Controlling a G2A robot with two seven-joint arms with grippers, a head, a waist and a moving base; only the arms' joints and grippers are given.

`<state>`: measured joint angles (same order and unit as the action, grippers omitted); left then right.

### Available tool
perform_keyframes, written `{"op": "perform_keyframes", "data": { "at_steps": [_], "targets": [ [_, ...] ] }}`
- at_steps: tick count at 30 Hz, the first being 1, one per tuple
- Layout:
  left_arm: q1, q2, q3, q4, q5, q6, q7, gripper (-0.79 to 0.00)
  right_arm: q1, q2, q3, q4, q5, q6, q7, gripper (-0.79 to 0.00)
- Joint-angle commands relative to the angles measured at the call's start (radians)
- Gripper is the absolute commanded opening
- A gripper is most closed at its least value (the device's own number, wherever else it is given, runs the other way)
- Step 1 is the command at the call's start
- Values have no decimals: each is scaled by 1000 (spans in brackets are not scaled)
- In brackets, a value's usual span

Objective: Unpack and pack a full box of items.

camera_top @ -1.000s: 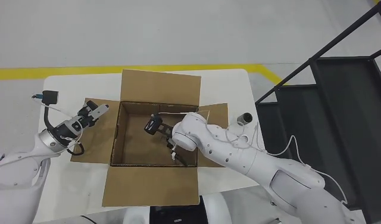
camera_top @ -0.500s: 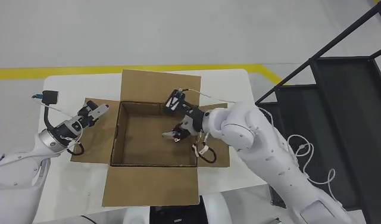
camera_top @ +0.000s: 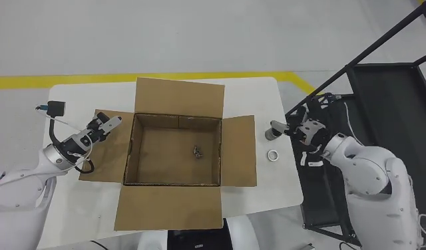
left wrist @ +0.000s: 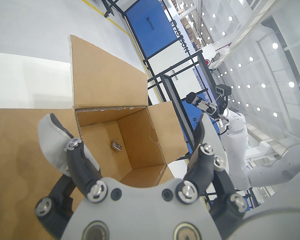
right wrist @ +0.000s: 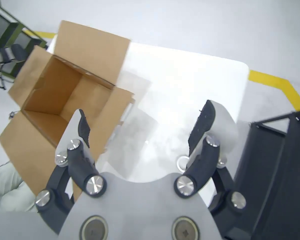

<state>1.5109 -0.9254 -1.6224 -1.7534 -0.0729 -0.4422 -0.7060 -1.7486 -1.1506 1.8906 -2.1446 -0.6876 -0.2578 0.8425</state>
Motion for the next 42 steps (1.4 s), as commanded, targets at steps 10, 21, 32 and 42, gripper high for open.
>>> {"op": "perform_keyframes", "data": {
  "at_steps": [10,21,32,42],
  "targets": [
    [0,0,0,0,0,0,0,0,-118,2,5,96,-88,91,38,0],
    [0,0,0,0,0,0,0,0,-1,12,-136,320,-162,105,176,-52],
    [0,0,0,0,0,0,0,0,130,11,-240,533,-194,150,146,-570],
    [0,0,0,0,0,0,0,0,189,9,-293,632,-177,181,122,-582]
  ]
}}
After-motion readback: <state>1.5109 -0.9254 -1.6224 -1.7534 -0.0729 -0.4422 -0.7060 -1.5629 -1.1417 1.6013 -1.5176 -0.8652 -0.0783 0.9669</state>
